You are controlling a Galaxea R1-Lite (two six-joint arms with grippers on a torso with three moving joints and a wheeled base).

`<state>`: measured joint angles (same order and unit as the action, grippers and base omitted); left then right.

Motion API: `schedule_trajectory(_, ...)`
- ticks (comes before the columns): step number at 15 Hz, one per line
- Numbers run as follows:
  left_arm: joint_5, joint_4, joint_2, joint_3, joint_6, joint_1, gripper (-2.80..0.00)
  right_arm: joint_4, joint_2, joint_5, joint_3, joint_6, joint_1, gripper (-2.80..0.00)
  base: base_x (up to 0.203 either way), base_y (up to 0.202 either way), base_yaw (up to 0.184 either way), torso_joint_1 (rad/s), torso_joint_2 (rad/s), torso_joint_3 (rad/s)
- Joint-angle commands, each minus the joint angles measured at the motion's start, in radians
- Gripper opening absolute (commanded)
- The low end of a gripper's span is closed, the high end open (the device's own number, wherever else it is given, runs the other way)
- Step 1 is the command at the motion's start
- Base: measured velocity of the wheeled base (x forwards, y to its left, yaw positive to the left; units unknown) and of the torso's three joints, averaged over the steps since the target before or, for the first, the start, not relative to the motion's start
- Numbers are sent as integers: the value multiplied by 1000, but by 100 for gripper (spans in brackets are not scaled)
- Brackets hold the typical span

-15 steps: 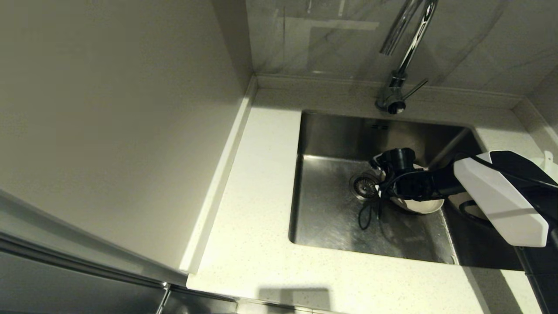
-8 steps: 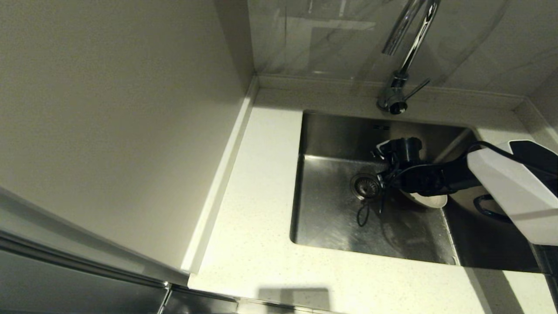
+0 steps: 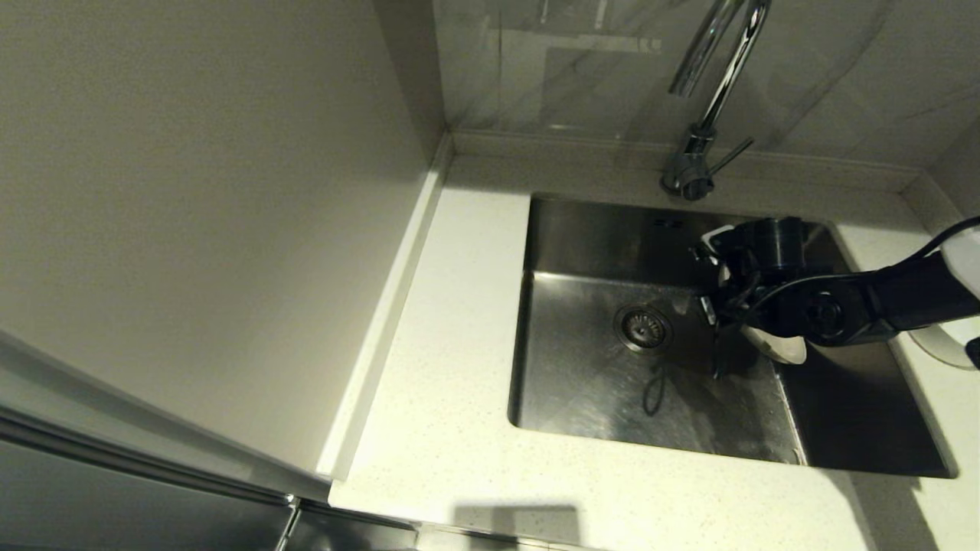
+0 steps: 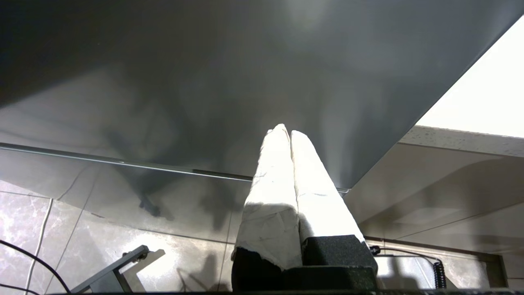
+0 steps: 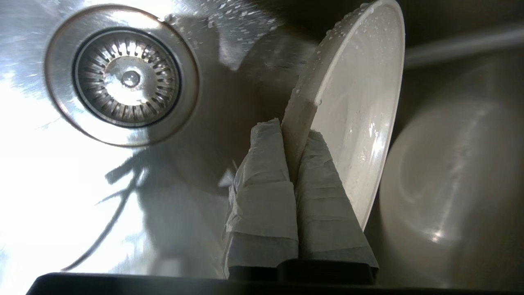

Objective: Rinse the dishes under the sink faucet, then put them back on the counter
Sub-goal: Put a plate back to the table from the sink

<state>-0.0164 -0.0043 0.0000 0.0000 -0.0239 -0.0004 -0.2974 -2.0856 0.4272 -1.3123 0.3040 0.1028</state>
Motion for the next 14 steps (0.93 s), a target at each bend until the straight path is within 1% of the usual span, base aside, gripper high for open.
schedule_trajectory(1, 0, 0, -3, 0, -1, 0, -280, -3, 125, -1, 67, -2, 8, -280, 0, 0, 0, 0, 0, 0)
schedule_trajectory(6, 0, 0, -3, 0, -1, 0, -280, -2, 261, -3, 184, -56, 57, -280, 0, 0, 0, 0, 0, 0)
schedule_trajectory(9, 0, 0, -3, 0, -1, 0, -280, 1, 291, -46, 207, -182, 123, -280, 0, 0, 0, 0, 0, 0)
schedule_trajectory(14, 0, 0, -3, 0, -1, 0, -280, -3, 289, -65, 198, -383, 258, -280, 0, 0, 0, 0, 0, 0)
